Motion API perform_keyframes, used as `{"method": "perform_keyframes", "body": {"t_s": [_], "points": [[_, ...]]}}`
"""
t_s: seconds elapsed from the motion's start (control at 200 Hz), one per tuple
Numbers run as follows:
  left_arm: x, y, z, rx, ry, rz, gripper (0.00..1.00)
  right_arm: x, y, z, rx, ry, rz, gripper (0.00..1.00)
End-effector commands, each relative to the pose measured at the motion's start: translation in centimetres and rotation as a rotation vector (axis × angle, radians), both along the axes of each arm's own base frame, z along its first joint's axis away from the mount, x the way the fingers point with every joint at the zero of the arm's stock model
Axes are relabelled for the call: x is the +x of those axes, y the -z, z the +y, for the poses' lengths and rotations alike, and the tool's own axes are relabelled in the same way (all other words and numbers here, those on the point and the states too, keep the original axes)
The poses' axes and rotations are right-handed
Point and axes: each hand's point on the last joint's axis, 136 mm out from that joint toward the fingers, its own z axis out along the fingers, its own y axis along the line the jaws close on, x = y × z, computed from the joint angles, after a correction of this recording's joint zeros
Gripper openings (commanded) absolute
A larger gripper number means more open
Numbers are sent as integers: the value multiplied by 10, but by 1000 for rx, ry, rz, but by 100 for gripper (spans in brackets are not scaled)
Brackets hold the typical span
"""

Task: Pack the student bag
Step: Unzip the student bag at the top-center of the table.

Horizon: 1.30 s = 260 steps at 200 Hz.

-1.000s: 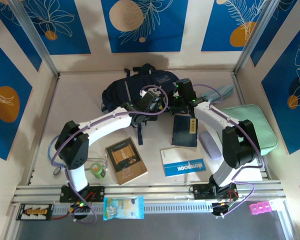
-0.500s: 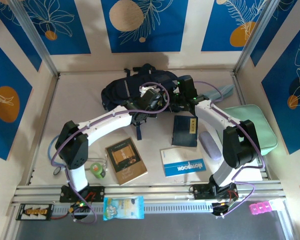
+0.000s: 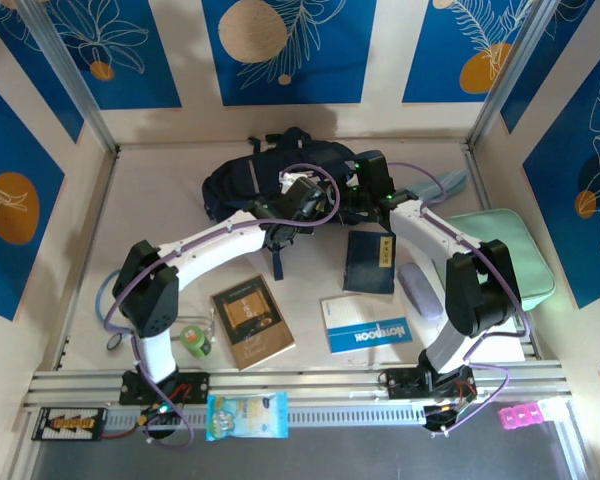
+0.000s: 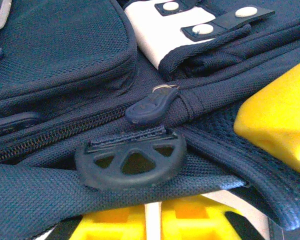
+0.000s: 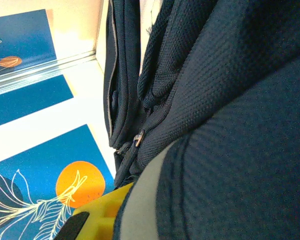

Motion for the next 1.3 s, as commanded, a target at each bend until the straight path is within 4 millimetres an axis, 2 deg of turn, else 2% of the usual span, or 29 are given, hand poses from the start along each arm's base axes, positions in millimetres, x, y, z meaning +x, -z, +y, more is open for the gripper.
{"method": "perform_keyframes", "body": {"t_s": [0.0,0.045,0.24,0.425,0.555,0.71,0.85,0.98,1.08,1.2,1.295], "points": [[9,-12,4,14,-32,-46,7,-8,-50,15,81,-82,-96,0],[8,-12,4,15,-31,-47,0,-7,-49,14,78,-79,-96,0],[-3,-18,11,6,-19,-29,0,-2,-46,9,59,-68,-100,0],[-27,-13,36,4,-16,16,0,4,-42,-2,30,-45,-104,0],[-38,-7,58,-8,-43,54,0,2,-40,-1,34,-47,-99,0],[-37,-4,67,-49,-41,83,0,1,-35,3,37,-57,-84,0],[-30,2,62,-89,-18,106,0,-2,-38,7,54,-70,-79,0],[-26,5,58,-116,-9,133,20,-8,-44,9,69,-63,-79,0],[-25,4,53,-130,2,138,29,-10,-46,8,80,-57,-77,0],[-24,7,55,-108,-5,146,32,-11,-46,8,88,-54,-71,0],[-24,8,58,-97,-11,145,28,-11,-45,8,87,-49,-74,0]]}}
